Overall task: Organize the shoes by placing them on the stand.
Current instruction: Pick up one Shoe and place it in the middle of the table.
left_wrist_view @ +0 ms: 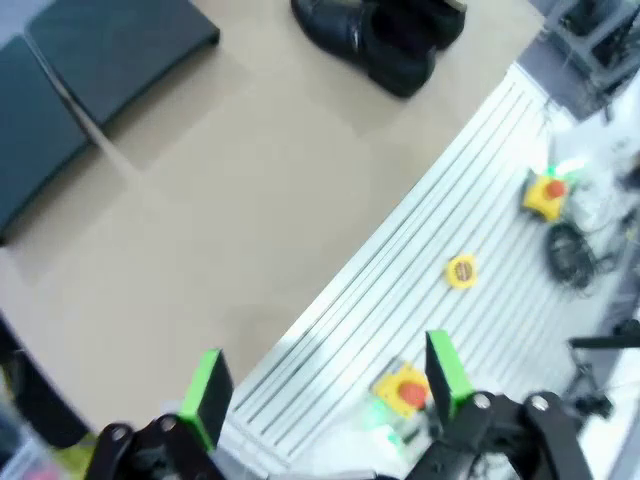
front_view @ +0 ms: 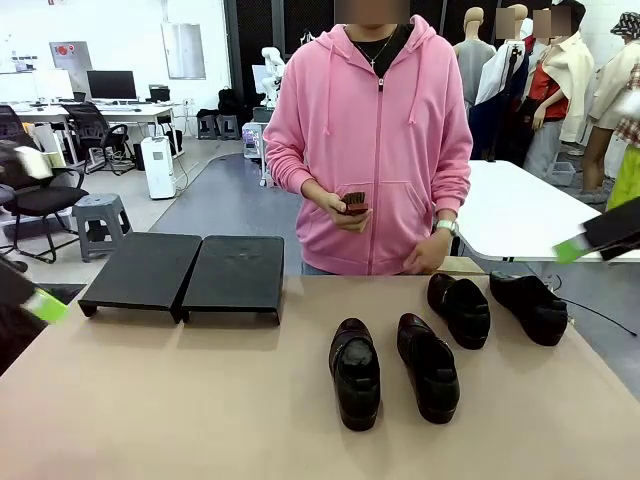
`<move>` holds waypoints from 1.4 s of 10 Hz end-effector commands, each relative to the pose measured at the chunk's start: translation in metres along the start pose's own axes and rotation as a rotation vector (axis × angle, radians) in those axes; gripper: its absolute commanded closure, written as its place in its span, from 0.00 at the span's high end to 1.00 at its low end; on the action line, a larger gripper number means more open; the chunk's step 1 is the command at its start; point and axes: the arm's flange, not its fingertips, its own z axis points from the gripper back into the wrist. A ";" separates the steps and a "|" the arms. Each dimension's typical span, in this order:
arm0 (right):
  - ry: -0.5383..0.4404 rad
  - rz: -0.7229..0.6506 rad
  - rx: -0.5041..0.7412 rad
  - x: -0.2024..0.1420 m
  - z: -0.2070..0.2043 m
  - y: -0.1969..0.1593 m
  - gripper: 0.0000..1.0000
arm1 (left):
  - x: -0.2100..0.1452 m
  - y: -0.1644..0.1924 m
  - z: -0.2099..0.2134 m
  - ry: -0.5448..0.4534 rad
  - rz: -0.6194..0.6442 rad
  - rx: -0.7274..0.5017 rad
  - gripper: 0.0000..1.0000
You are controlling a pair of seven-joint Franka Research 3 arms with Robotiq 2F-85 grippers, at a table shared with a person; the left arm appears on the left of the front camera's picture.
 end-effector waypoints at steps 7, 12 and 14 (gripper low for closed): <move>0.000 -0.015 -0.028 -0.002 0.001 0.001 1.00 | 0.000 0.000 0.000 0.000 0.000 0.000 1.00; 0.275 0.050 -0.103 0.064 -0.063 0.031 1.00 | 0.000 0.000 0.000 0.000 0.000 0.000 1.00; 0.232 -0.014 -0.042 0.011 -0.005 -0.007 1.00 | 0.000 0.000 0.000 0.000 0.000 0.000 1.00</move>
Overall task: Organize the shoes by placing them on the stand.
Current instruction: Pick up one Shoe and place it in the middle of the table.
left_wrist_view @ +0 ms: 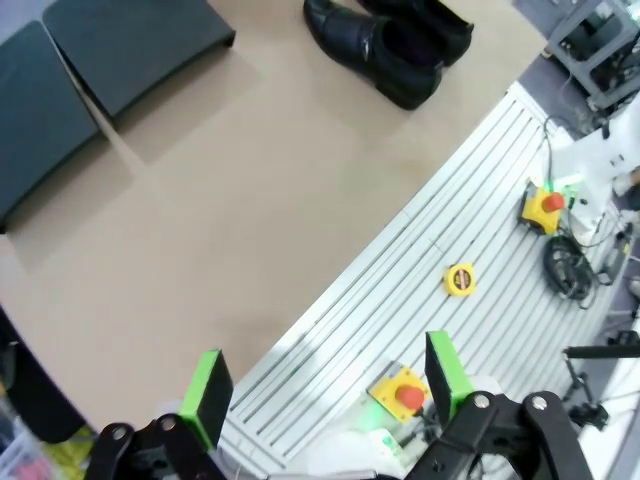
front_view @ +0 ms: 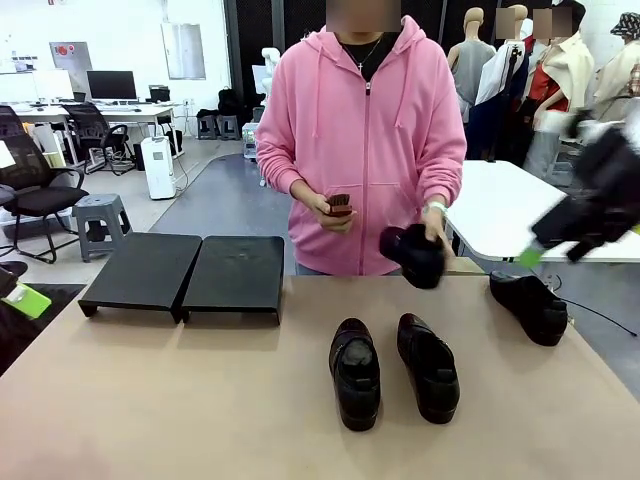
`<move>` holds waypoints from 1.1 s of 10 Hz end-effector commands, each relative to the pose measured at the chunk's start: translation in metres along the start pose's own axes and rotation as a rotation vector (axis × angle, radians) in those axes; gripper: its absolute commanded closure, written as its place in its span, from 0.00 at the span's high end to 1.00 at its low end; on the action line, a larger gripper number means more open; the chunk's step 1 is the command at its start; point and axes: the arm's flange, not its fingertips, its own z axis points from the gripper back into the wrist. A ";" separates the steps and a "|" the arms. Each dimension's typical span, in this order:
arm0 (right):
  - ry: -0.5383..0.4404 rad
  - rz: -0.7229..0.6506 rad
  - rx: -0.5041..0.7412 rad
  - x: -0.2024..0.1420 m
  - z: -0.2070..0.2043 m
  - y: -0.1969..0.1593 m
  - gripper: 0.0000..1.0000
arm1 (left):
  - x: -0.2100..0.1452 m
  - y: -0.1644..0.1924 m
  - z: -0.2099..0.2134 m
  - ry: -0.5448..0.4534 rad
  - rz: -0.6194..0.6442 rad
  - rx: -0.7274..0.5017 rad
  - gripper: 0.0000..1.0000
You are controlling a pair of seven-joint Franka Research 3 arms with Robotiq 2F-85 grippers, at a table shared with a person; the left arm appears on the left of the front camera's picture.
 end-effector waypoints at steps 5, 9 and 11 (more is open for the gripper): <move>-0.086 -0.156 0.074 -0.046 0.004 -0.034 1.00 | 0.000 0.002 0.002 -0.006 -0.014 -0.019 1.00; 0.030 0.089 0.080 0.066 -0.067 0.061 1.00 | 0.000 0.002 0.002 -0.006 -0.014 -0.019 1.00; 0.062 0.054 0.075 0.085 -0.079 0.066 1.00 | 0.000 0.002 0.002 -0.006 -0.014 -0.019 1.00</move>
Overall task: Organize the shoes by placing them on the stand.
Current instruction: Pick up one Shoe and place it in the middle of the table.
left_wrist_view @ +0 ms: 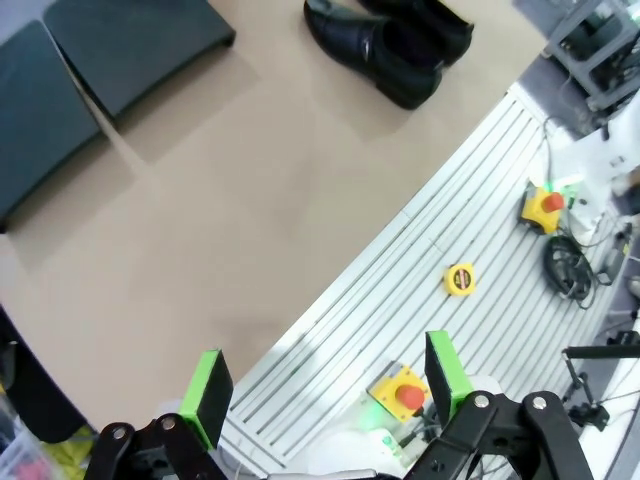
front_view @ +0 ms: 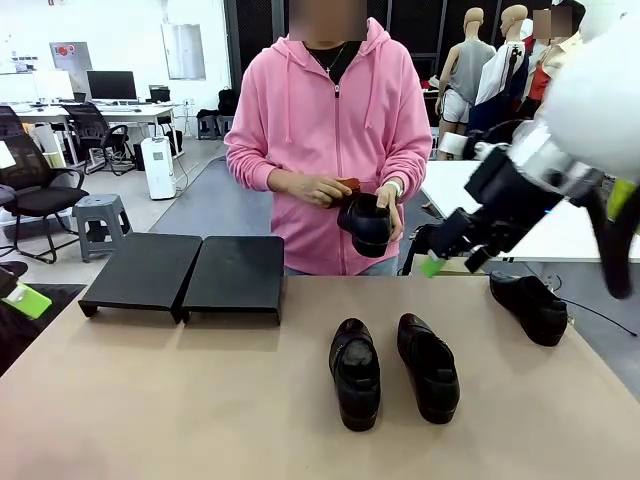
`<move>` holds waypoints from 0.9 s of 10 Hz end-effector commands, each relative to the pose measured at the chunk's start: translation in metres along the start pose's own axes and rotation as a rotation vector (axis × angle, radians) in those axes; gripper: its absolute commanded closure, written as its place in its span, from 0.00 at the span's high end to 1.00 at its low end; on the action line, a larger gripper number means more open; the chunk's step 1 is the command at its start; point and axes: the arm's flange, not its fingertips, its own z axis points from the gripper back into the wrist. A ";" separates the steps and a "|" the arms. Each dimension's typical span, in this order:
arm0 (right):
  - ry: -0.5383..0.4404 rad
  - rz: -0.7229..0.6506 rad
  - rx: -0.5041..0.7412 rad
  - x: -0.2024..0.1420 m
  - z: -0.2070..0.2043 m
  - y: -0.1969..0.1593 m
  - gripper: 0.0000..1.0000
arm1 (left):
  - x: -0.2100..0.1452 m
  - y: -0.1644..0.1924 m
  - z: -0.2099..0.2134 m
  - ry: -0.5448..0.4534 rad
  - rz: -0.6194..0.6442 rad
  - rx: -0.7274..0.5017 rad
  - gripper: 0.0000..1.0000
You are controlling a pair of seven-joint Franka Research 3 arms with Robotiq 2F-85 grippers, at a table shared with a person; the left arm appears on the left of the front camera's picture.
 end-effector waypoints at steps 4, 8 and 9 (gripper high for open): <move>-0.120 -0.232 -0.070 -0.106 0.101 -0.078 1.00 | 0.000 0.002 0.002 -0.006 -0.015 -0.020 1.00; -0.197 -0.366 -0.016 -0.159 0.100 -0.098 1.00 | 0.000 0.002 0.002 -0.006 -0.015 -0.020 1.00; -0.178 -0.324 -0.013 -0.142 0.094 -0.095 1.00 | 0.000 0.002 0.002 -0.006 -0.015 -0.020 1.00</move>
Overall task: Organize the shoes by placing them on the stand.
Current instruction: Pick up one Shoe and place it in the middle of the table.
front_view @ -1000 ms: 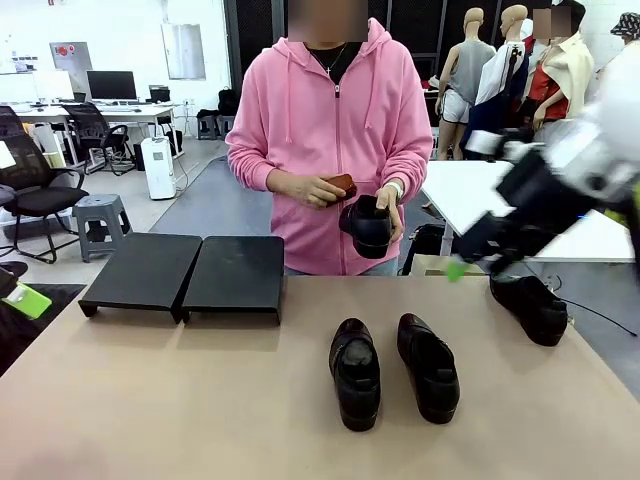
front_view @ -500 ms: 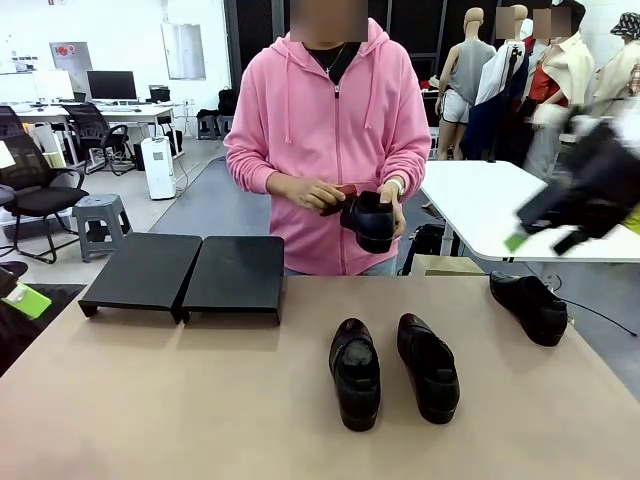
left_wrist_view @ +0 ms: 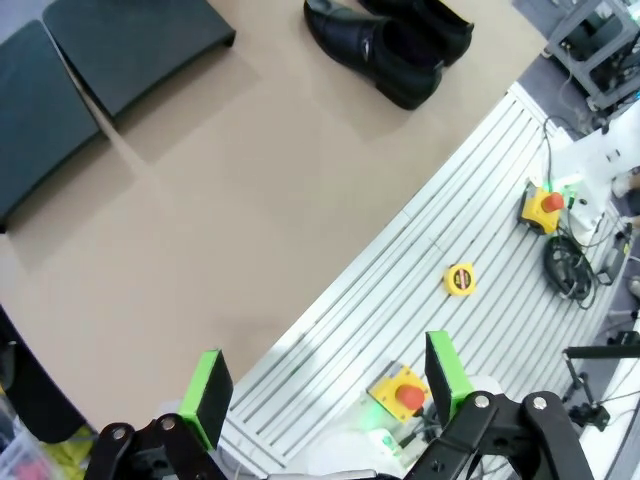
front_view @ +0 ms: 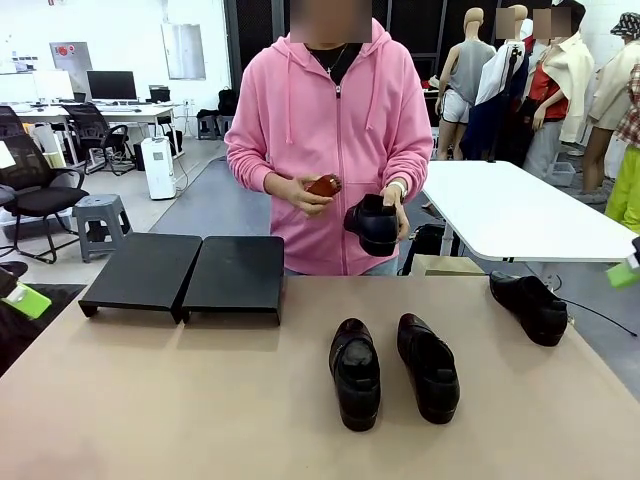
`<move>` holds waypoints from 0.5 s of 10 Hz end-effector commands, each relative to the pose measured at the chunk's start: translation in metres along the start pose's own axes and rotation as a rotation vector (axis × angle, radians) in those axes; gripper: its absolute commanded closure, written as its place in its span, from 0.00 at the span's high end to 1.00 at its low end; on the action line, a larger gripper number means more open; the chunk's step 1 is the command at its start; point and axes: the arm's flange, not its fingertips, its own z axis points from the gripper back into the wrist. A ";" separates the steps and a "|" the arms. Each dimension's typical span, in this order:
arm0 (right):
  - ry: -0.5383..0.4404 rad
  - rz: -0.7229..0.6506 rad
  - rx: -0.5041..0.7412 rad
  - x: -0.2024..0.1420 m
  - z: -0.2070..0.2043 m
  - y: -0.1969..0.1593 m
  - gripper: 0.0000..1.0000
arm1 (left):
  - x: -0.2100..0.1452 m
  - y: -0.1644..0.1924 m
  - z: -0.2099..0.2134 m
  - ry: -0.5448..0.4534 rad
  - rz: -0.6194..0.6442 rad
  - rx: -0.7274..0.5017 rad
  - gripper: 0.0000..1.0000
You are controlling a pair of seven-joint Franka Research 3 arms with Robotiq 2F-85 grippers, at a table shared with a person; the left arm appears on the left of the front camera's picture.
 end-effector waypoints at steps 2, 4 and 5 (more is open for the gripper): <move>0.087 0.134 -0.003 0.060 -0.053 0.043 1.00 | 0.000 0.002 0.002 -0.006 -0.015 -0.020 1.00; 0.173 0.252 -0.025 0.099 -0.083 0.079 1.00 | 0.000 0.002 0.002 -0.006 -0.015 -0.020 1.00; 0.159 0.265 -0.025 0.098 -0.075 0.077 1.00 | 0.000 0.002 0.002 -0.006 -0.015 -0.020 1.00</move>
